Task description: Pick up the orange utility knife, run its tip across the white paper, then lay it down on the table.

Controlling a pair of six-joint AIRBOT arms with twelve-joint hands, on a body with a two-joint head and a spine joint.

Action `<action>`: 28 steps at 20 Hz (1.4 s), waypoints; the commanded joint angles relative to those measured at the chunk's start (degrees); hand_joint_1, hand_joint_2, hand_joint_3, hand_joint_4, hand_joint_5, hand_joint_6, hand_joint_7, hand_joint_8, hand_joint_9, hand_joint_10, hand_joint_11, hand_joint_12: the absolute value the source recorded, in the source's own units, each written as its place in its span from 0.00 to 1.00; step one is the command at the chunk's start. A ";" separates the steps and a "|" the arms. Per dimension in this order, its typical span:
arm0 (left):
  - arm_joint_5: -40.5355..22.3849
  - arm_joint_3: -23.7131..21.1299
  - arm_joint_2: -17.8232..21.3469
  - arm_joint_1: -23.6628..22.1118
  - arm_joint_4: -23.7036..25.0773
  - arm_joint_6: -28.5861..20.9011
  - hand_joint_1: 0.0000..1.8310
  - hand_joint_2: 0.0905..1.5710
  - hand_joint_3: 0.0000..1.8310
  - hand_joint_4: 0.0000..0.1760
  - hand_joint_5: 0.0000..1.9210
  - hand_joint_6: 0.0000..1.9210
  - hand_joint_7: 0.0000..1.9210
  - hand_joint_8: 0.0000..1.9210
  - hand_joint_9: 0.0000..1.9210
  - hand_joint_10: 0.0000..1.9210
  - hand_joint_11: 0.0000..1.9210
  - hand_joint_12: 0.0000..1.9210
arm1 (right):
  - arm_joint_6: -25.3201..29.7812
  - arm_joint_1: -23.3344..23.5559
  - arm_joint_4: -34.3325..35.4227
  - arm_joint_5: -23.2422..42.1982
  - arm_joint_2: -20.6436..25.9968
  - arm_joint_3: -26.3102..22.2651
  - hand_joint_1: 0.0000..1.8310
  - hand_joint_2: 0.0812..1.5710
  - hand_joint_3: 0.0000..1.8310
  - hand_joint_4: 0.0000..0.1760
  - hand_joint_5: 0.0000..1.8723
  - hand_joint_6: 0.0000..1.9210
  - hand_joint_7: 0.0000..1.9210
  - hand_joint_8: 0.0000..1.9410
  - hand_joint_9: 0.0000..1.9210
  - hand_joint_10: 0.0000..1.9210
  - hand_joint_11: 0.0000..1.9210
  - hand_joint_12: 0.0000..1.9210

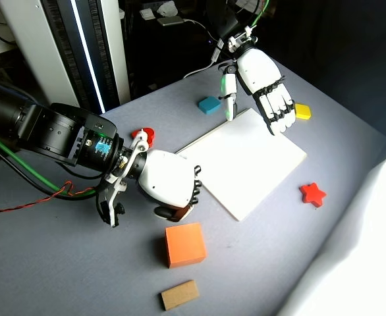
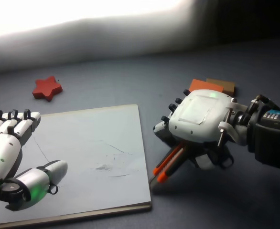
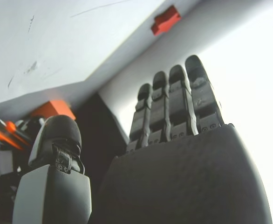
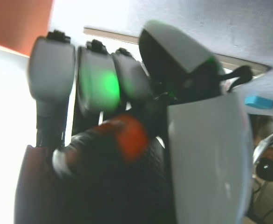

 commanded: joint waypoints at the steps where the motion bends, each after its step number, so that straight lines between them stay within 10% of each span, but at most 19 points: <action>1: -5.59 -0.01 0.05 -0.11 3.08 -0.06 0.06 0.80 0.00 0.00 0.04 0.00 0.04 0.00 0.04 0.00 0.00 0.16 | 0.01 0.21 -0.41 6.65 0.42 -0.43 0.57 0.85 0.07 0.00 0.22 0.89 0.32 0.91 0.21 0.98 0.22 1.00; 5: -5.59 -0.01 0.05 -0.10 3.08 -0.11 0.08 0.80 0.00 0.00 0.05 0.00 0.04 0.00 0.04 0.00 0.00 0.18 | 0.00 0.31 -0.42 6.78 1.53 -1.64 0.50 0.79 0.01 0.00 0.08 0.57 0.14 0.46 0.09 0.72 0.00 0.99; 8: -5.61 -0.03 0.05 -0.11 3.08 -0.16 0.09 0.81 0.00 0.00 0.06 0.00 0.05 0.00 0.04 0.00 0.00 0.21 | 0.09 1.45 -0.43 6.17 4.78 -5.83 0.37 0.72 0.00 0.00 0.00 0.20 0.09 0.07 0.00 0.33 0.00 0.66; 10: -5.62 -0.02 0.05 -0.10 3.08 -0.16 0.09 0.81 0.00 0.00 0.06 0.00 0.05 0.00 0.04 0.00 0.00 0.21 | 0.21 1.93 -0.43 6.16 5.75 -6.92 0.37 0.72 0.00 0.00 0.00 0.20 0.09 0.07 0.00 0.33 0.00 0.66; 12: -5.62 -0.02 0.05 -0.10 3.08 -0.16 0.09 0.81 0.00 0.00 0.05 0.00 0.05 0.00 0.05 0.00 0.00 0.20 | 0.78 2.61 -0.42 6.16 7.53 -8.62 0.25 0.66 0.00 0.00 0.00 0.01 0.01 0.01 0.00 0.06 0.00 0.18; 13: -5.62 0.00 0.05 -0.11 3.08 -0.16 0.09 0.81 0.00 0.00 0.05 0.00 0.05 0.00 0.05 0.00 0.00 0.19 | 1.23 2.82 -0.40 6.02 8.93 -9.98 0.21 0.65 0.00 0.00 0.00 0.00 0.04 0.01 0.01 0.04 0.00 0.17; 15: -5.62 0.12 0.06 -0.39 3.08 -0.16 0.11 0.80 0.00 0.00 0.07 0.01 0.07 0.00 0.06 0.00 0.00 0.25 | 2.36 2.96 -0.40 5.06 11.24 -11.85 0.15 0.68 0.00 0.00 0.03 0.01 0.09 0.01 0.06 0.06 0.00 0.37; 17: -5.41 0.12 0.15 -1.10 3.07 -0.17 0.11 0.80 0.00 0.00 0.14 0.02 0.19 0.02 0.19 0.04 0.00 0.50 | 2.97 3.57 0.32 3.84 13.46 -13.26 0.07 0.74 0.00 0.00 0.19 0.15 0.27 0.05 0.13 0.51 0.00 0.85; 18: -4.50 0.16 0.15 -1.68 3.04 -0.19 0.11 0.80 0.00 0.00 0.20 0.02 0.27 0.03 0.27 0.07 0.00 0.66 | 3.46 4.00 1.02 2.91 14.59 -14.04 0.07 0.75 0.00 0.00 0.23 0.34 0.33 0.24 0.18 0.66 0.02 0.97; 19: -3.50 0.26 0.15 -2.53 3.01 -0.27 0.11 0.80 0.00 0.00 0.20 0.02 0.27 0.03 0.27 0.07 0.00 0.66 | 4.28 4.75 1.09 1.57 15.92 -14.76 0.07 0.75 0.00 0.00 0.23 0.34 0.33 0.24 0.18 0.66 0.02 0.97; 20: -2.71 0.32 0.15 -3.83 2.91 0.38 0.14 0.80 0.00 0.00 0.33 0.02 0.41 0.05 0.33 0.26 0.08 0.77 | 5.18 5.77 1.09 -0.57 17.60 -15.65 0.12 0.77 0.00 0.00 0.30 0.62 0.38 0.66 0.31 0.85 0.17 1.00; 21: -2.39 0.37 0.15 -4.66 2.72 0.79 0.14 0.80 0.00 0.00 0.33 0.02 0.41 0.05 0.33 0.26 0.08 0.77 | 5.52 6.48 1.08 -1.66 18.80 -16.30 0.12 0.77 0.00 0.00 0.30 0.62 0.38 0.66 0.31 0.85 0.17 1.00; 22: -1.93 0.43 0.16 -5.41 2.73 0.91 0.15 0.82 0.00 0.00 0.46 0.07 0.47 0.31 0.36 0.56 0.20 0.83 | 6.47 7.31 1.07 -2.74 20.14 -17.06 0.09 0.80 0.01 0.00 0.41 0.71 0.51 0.75 0.42 0.94 0.29 1.00; 23: -1.12 0.43 0.33 -6.01 2.76 1.01 0.15 0.82 0.00 0.00 0.46 0.07 0.47 0.31 0.36 0.56 0.20 0.83 | 7.46 7.97 1.07 -2.92 21.62 -18.00 0.09 0.80 0.01 0.00 0.41 0.71 0.51 0.75 0.42 0.94 0.29 1.00; 24: -0.13 0.30 0.48 -6.52 2.77 1.47 0.11 0.86 0.00 0.00 0.47 0.31 0.46 0.62 0.41 0.76 0.28 0.91 | 8.24 8.13 0.32 -1.89 23.14 -18.88 0.03 0.85 0.02 0.00 0.51 0.78 0.60 0.82 0.55 1.00 0.44 1.00; 28: 1.65 -0.11 0.38 -7.82 3.84 2.55 0.14 0.91 0.00 0.00 0.41 0.71 0.49 0.78 0.46 0.88 0.37 0.96 | 18.54 9.66 -6.79 0.08 28.93 -20.96 0.01 0.92 0.02 0.00 0.56 0.89 0.67 0.90 0.65 1.00 0.61 1.00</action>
